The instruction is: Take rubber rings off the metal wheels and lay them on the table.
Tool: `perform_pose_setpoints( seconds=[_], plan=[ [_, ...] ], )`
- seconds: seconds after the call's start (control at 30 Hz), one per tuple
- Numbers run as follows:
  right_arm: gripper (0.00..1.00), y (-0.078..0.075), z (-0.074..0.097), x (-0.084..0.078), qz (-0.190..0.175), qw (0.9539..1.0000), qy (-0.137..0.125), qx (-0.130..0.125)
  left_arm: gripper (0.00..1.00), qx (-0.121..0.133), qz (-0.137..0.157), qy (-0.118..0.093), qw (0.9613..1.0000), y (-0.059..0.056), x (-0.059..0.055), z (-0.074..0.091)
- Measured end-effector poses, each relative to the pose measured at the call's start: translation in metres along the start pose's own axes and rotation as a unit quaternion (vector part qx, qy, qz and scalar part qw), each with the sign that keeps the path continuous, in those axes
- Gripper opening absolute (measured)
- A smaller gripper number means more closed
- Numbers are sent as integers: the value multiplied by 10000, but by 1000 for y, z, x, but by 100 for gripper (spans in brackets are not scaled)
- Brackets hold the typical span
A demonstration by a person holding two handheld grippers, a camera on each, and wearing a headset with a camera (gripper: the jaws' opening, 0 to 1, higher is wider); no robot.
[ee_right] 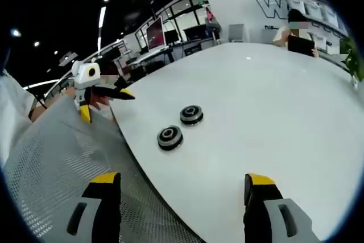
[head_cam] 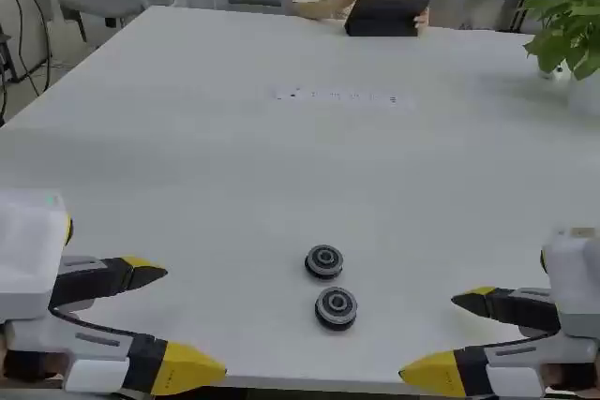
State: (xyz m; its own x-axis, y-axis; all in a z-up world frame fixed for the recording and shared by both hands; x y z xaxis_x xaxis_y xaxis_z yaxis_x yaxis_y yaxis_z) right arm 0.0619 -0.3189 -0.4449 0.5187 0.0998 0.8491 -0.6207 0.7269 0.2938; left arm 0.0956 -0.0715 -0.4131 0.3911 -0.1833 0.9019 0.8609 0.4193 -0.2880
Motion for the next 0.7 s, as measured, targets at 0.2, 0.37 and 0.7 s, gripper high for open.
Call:
perform_pose_setpoints(
  seconds=[0.2,0.37,0.7],
  plan=[
    [89,0,1,-1,15,10000,22,17,90,25,-12,16,10000,1,-1,0],
    [89,0,1,0,1,10000,-17,12,89,68,-10,18,10000,1,-1,0],
    [89,1,1,1,5,10000,-47,32,88,61,-218,10,9997,2,4,0]
  ],
)
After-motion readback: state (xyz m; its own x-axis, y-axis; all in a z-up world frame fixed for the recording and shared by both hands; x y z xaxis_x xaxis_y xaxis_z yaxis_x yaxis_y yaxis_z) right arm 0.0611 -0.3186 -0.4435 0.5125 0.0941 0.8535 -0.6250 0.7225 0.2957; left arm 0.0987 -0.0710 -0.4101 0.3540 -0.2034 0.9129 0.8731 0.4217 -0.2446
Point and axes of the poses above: the centre of the closed fingertips' face, and the gripper's own axes: z roughly backward along the fingers, y roughly to its left, x roughly out of its top, the point moved 3 cm from there along z, roughly backward along the fingers, and after that the axes turned 11 degrees about -y, right-handed, at the moved point
